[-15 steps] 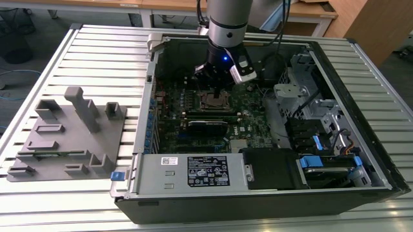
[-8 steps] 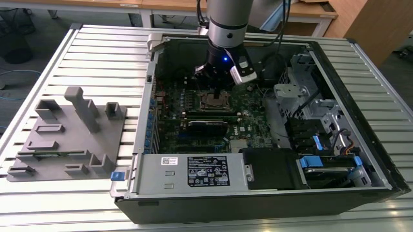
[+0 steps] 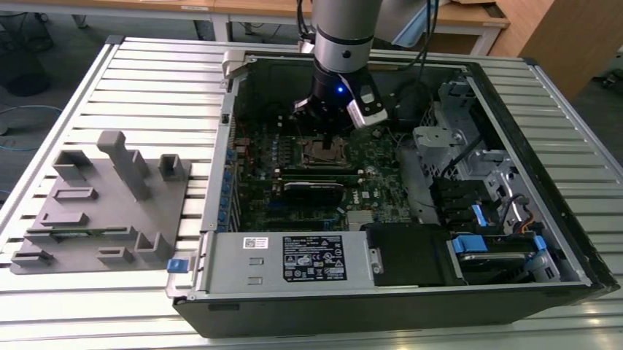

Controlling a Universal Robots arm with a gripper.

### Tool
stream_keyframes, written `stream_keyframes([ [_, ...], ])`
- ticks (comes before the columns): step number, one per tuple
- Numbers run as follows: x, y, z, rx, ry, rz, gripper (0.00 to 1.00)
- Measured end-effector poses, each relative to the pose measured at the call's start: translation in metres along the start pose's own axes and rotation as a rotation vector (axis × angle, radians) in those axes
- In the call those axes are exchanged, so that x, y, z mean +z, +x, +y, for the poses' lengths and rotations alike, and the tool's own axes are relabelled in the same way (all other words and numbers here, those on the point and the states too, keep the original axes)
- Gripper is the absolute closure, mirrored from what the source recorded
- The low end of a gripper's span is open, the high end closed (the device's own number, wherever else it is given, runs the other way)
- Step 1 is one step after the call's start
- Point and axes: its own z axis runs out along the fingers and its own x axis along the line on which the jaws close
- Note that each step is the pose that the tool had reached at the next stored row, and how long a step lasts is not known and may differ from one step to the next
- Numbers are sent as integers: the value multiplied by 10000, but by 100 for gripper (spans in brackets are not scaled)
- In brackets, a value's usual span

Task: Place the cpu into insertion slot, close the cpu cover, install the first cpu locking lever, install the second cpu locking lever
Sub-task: 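Install the first cpu locking lever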

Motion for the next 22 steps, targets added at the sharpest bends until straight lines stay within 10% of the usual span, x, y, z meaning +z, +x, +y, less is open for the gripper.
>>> stream_keyframes([
  [22,-220,-2,3,0,-4,-2,89],
])
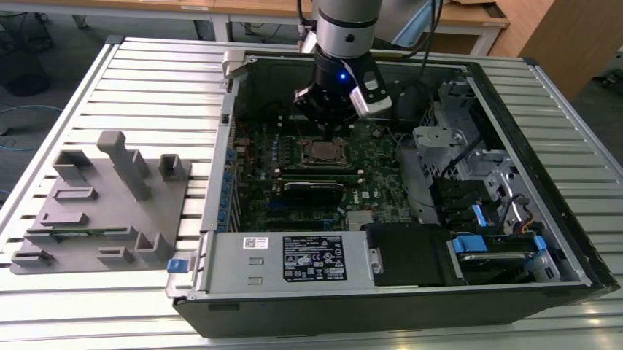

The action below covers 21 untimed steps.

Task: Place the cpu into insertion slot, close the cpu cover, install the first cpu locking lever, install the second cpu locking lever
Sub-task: 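Install the first cpu locking lever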

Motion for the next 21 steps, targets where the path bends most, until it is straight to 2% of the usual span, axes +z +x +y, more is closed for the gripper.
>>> stream_keyframes([
  [4,-3,4,0,0,3,1,89],
  [6,-4,33,-2,-1,5,-14,89],
  [18,-2,344,-11,-3,-3,-243,89],
  [21,0,382,-11,-3,-5,-263,89],
])
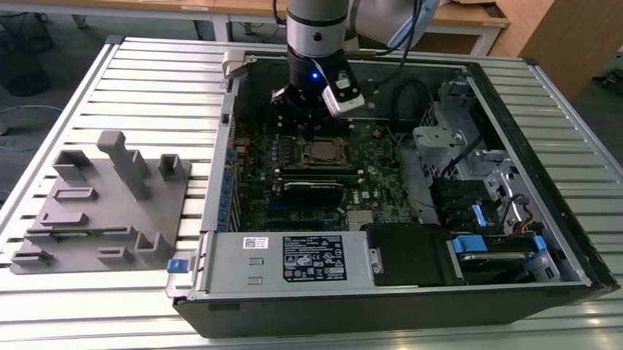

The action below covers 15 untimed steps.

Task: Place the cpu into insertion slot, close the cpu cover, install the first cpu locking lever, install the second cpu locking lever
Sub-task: 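Install the first cpu locking lever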

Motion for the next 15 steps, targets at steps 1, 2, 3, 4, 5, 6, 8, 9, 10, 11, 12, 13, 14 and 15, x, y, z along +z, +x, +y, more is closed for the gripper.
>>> stream_keyframes([
  [1,0,0,0,-1,0,0,89],
  [2,0,0,0,-1,1,1,89],
  [3,-1,0,0,-1,1,1,89],
  [4,-3,1,-1,-1,2,2,89],
  [5,-11,1,-1,0,4,2,89],
  [6,-22,0,-1,0,3,1,89],
  [8,-50,-1,0,1,2,1,89],
  [9,-64,-1,0,1,1,0,89],
  [10,-79,-2,1,1,1,1,89],
  [11,-93,-2,1,1,-1,0,89],
  [12,-106,-3,1,2,-3,1,89],
  [13,-116,-3,1,2,-5,1,89],
  [14,-122,-4,1,1,-5,1,89],
  [15,-123,-4,1,1,-7,0,89],
])
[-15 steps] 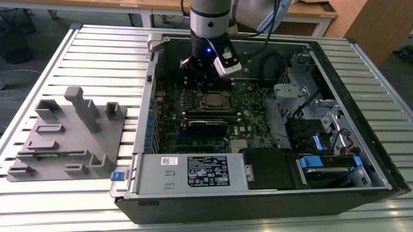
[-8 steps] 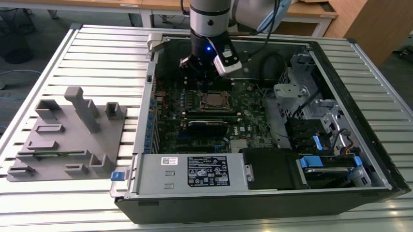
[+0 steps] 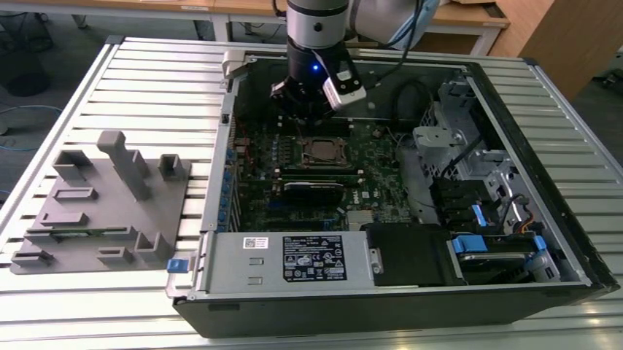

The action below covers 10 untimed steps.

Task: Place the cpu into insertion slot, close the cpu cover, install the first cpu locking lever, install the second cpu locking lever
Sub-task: 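Install the first cpu locking lever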

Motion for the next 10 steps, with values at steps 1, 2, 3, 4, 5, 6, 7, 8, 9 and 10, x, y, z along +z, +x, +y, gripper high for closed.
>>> stream_keyframes([
  [1,0,0,0,0,-1,-1,89],
  [2,0,0,0,0,-2,-1,89],
  [3,-2,0,0,0,0,0,89],
  [4,-2,3,0,0,1,0,89],
  [5,-3,11,-1,0,2,0,89],
  [6,-3,25,-1,0,4,-2,89],
  [7,-2,43,-2,0,2,-9,89],
  [8,-1,62,-2,0,0,-18,89],
  [9,-1,83,-3,0,1,-26,89],
  [10,-1,105,-3,-1,0,-35,89],
])
